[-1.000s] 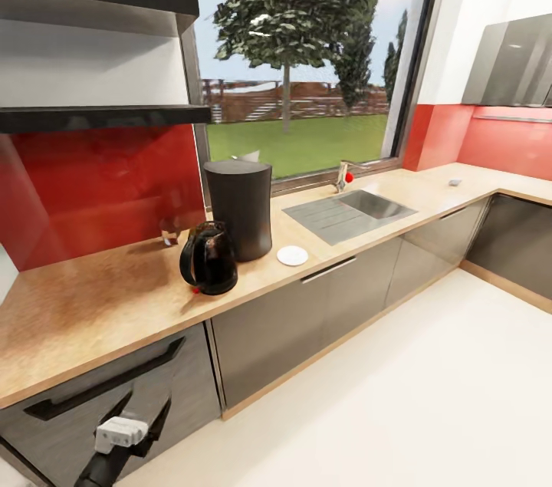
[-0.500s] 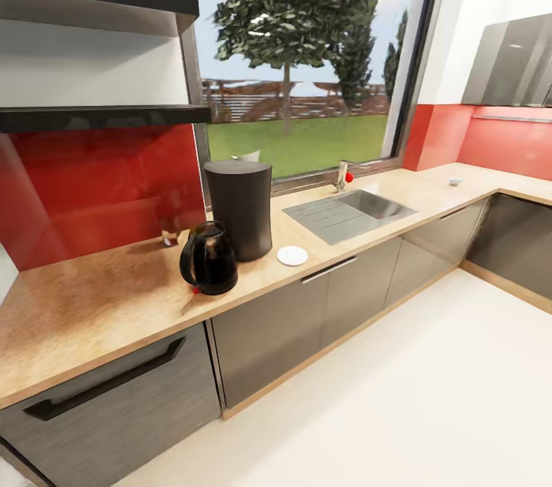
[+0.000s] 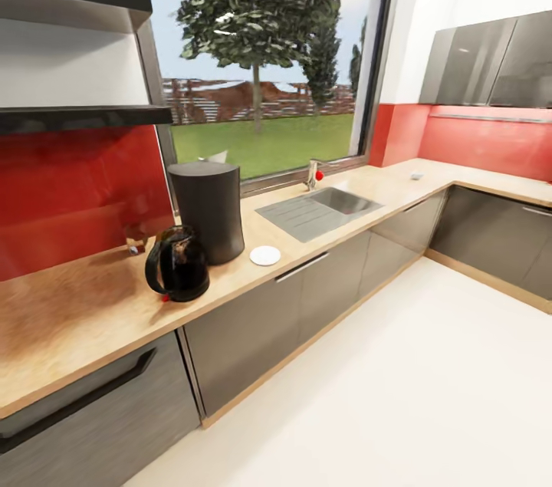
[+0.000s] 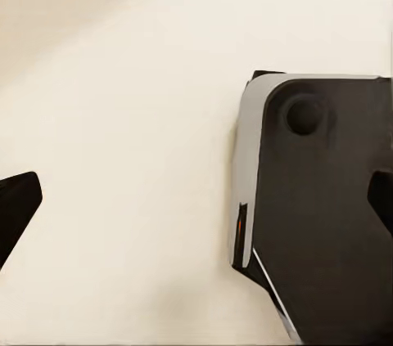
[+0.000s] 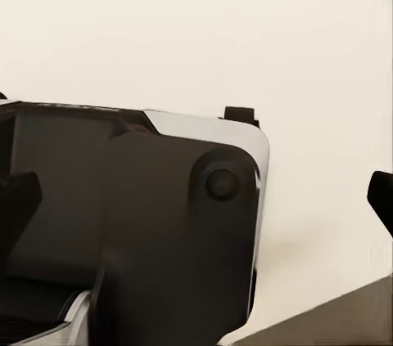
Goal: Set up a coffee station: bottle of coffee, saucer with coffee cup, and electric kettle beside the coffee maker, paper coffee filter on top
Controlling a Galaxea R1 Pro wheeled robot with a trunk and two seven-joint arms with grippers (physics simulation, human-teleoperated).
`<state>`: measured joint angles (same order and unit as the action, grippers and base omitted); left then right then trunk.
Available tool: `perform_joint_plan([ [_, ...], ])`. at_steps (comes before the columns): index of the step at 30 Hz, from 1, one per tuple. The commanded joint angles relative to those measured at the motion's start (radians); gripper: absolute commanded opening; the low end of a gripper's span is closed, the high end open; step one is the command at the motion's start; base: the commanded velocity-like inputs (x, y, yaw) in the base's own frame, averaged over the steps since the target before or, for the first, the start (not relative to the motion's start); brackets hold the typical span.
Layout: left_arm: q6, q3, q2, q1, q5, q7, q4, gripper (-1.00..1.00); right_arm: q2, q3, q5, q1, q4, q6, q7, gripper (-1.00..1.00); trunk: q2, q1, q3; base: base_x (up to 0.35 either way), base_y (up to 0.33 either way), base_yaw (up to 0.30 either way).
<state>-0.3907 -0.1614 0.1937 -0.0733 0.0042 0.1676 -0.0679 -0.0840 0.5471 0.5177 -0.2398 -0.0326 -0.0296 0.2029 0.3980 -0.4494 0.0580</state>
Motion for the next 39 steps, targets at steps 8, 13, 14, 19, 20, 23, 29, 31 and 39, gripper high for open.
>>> perform_joint_plan([
  [8,0.143,-0.014,-0.003,0.002,-0.038,-0.082,0.002,1.0,0.004,0.008,0.11,-0.001,0.0,-0.003,-0.105,1.0,0.002,-0.001,0.002,0.0,0.0,-0.3],
  [13,0.167,-0.016,-0.016,0.004,-0.042,-0.197,-0.005,1.0,0.003,0.008,0.141,-0.001,0.0,-0.003,-0.108,1.0,0.002,-0.001,0.002,0.0,0.0,-0.3],
  [14,0.167,-0.016,-0.021,0.004,-0.042,-0.203,-0.005,1.0,0.003,0.008,0.142,-0.001,0.0,-0.003,-0.108,1.0,0.002,-0.001,0.002,0.0,0.0,-0.3],
  [19,0.167,-0.015,-0.03,0.004,-0.043,-0.213,-0.004,1.0,0.003,0.007,0.145,-0.001,0.0,-0.002,-0.107,1.0,0.002,-0.001,0.002,0.0,0.0,-0.3],
  [20,0.167,-0.015,-0.031,0.004,-0.043,-0.215,-0.003,1.0,0.003,0.008,0.145,-0.001,0.0,-0.001,-0.106,1.0,0.002,-0.001,0.002,0.0,0.0,-0.3],
  [23,0.167,-0.016,-0.033,0.004,-0.043,-0.216,-0.001,1.0,0.004,0.008,0.145,-0.001,0.0,0.001,-0.095,1.0,0.002,-0.001,0.002,0.0,0.0,-0.3],
  [29,0.165,-0.017,-0.04,0.004,-0.042,-0.217,-0.002,1.0,0.004,0.008,0.145,-0.001,-0.001,0.001,-0.089,1.0,0.002,-0.001,0.002,0.0,0.0,-0.3],
  [31,0.165,-0.017,-0.044,0.003,-0.042,-0.217,-0.003,1.0,0.004,0.008,0.145,-0.001,-0.001,0.001,-0.089,1.0,0.002,-0.001,0.002,0.0,0.0,-0.3],
  [39,0.165,-0.016,-0.059,0.003,-0.043,-0.217,-0.003,1.0,0.003,0.007,0.145,-0.001,0.0,0.001,-0.088,1.0,0.002,-0.001,0.002,0.0,0.0,-0.3],
])
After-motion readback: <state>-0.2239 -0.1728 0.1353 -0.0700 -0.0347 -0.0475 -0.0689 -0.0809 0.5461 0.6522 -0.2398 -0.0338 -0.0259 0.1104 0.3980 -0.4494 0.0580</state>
